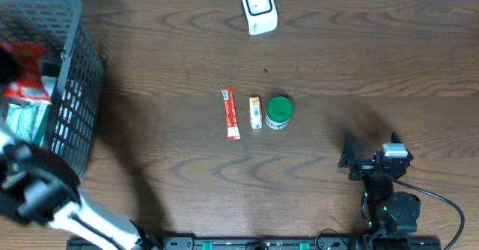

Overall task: Scan the item barcode
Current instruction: 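Grasp the large red HACKS snack bag in the basket with the left gripper, then lift the red bag out and carry it toward the scanner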

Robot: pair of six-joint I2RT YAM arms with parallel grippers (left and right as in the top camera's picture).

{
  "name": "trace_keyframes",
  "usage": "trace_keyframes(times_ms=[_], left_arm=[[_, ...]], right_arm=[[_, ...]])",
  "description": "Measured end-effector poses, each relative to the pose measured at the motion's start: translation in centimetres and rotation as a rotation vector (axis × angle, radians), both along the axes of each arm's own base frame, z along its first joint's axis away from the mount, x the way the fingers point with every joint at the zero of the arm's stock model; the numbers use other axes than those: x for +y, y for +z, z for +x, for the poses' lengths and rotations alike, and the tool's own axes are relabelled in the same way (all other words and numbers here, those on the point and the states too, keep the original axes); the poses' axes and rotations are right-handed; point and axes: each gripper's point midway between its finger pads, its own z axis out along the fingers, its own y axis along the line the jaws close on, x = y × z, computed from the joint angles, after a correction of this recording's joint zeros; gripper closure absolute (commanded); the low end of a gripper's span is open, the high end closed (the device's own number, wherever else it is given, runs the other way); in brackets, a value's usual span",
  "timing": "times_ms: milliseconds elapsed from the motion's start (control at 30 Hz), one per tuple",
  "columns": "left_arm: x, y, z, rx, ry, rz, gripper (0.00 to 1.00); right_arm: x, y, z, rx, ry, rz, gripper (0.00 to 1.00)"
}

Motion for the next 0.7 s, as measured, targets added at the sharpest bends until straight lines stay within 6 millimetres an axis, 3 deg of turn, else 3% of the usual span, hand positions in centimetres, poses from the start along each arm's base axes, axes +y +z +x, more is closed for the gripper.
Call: trace_keyframes(times_ms=[67,167,300,467,700], left_arm=[[-0.6,5.0,-0.7,-0.093,0.015,0.065,0.92],[-3.2,11.9,-2.0,-0.237,0.001,0.122,0.92],[-8.5,17.2,-3.6,-0.371,-0.086,0.090,0.92],[-16.6,17.7,-4.5,-0.357,-0.251,-0.051,0.92],[-26.9,14.3,-2.7,-0.269,-0.523,-0.190,0.92]], right_arm=[[0.0,0.0,0.0,0.000,0.000,0.000,0.01],[0.0,0.0,0.0,0.000,0.000,0.000,0.01],[0.0,0.0,0.0,0.000,0.000,0.000,0.01],[0.0,0.0,0.0,0.000,0.000,0.000,0.01],[0.0,0.0,0.0,0.000,0.000,0.000,0.01]])
